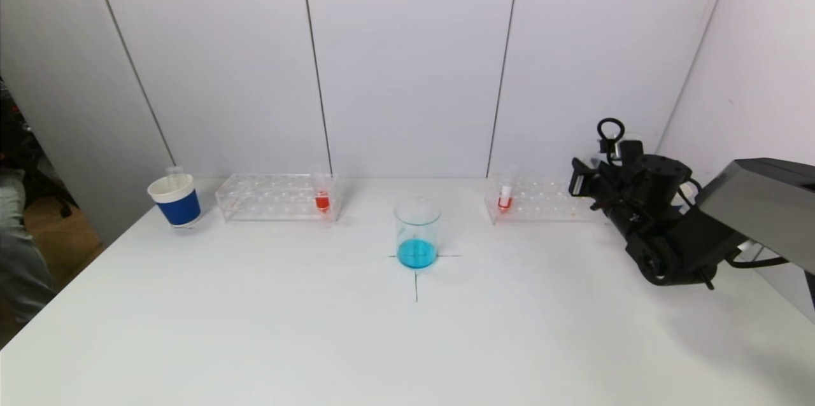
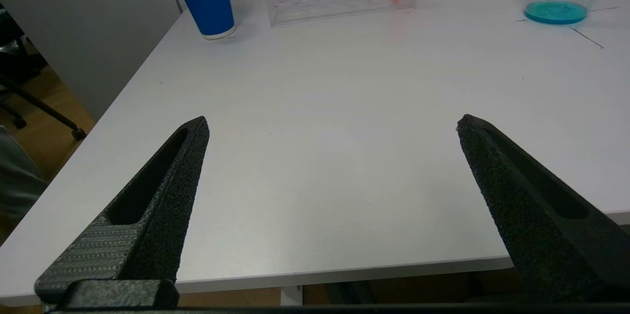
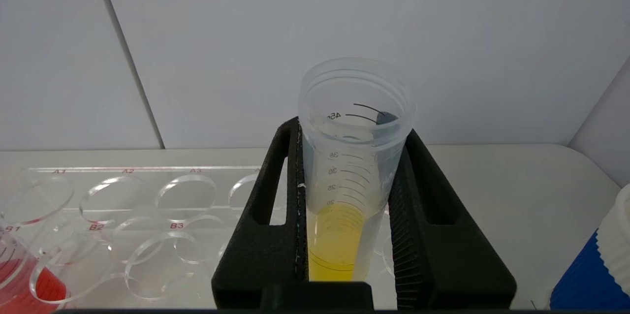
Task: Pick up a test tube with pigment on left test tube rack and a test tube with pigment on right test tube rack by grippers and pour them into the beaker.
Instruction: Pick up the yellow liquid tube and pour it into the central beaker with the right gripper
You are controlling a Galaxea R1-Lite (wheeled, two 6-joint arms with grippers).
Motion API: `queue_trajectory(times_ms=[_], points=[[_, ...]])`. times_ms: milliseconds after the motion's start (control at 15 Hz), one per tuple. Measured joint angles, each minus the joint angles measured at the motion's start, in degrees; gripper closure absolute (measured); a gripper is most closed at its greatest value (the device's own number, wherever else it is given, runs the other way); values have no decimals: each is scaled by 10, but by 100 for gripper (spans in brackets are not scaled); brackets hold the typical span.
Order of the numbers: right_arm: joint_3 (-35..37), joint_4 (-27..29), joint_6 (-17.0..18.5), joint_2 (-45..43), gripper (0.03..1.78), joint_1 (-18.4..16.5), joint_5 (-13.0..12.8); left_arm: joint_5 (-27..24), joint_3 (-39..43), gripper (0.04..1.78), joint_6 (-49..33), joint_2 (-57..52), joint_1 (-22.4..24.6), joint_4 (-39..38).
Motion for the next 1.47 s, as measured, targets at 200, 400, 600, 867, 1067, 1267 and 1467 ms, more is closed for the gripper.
queue_trajectory(times_ms=[200, 400, 600, 867, 1067, 1267, 1467], points=[[-2, 25, -2, -27, 128, 1, -1, 0, 0, 6, 0, 0, 0, 0], [-4, 46, -4, -55, 128, 1, -1, 0, 0, 6, 0, 0, 0, 0], [-5, 66, -7, -82, 128, 1, -1, 0, 0, 6, 0, 0, 0, 0], [-6, 105, -12, -128, 128, 2, 0, 0, 0, 6, 0, 0, 0, 0], [-22, 189, -28, -164, 128, 4, 2, 0, 0, 6, 0, 0, 0, 0], [-63, 267, -36, -185, 128, 11, 0, 0, 0, 6, 0, 0, 0, 0], [-101, 328, -62, -202, 128, 31, 0, 0, 0, 6, 0, 0, 0, 0]])
